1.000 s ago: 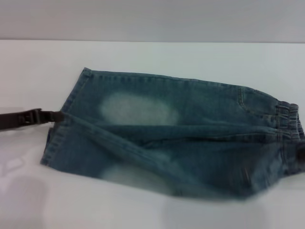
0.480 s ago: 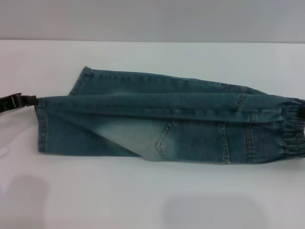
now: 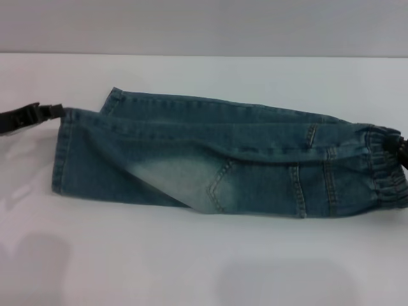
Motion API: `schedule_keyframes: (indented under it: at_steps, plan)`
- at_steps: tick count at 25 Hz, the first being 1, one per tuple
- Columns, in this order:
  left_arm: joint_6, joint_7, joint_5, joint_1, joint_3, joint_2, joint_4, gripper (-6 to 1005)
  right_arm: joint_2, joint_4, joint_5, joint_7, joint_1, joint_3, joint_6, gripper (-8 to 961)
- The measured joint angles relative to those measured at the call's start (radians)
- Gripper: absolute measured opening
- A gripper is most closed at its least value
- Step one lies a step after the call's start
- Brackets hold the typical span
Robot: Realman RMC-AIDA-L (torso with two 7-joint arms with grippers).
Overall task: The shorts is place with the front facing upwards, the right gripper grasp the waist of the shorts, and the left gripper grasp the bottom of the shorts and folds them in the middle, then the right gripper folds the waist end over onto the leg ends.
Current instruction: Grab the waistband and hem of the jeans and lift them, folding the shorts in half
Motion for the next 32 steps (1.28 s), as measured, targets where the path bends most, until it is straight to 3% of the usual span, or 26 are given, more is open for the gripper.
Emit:
schedule_keyframes:
  at_steps: [9, 20, 32]
  plan:
    - [0.003, 0.041, -0.072, -0.020, 0.001, -0.016, 0.000, 18, 0.019, 0.000, 0.068, -0.043, -0.020, 0.019, -0.009, -1]
    - [-0.053, 0.124, -0.110, -0.046, 0.001, -0.047, 0.000, 20, 0.065, 0.012, 0.073, -0.145, -0.045, 0.107, 0.001, 0]
    - [-0.111, 0.200, -0.136, -0.080, 0.001, -0.052, 0.027, 22, 0.090, 0.012, 0.105, -0.202, -0.033, 0.188, 0.014, 0]
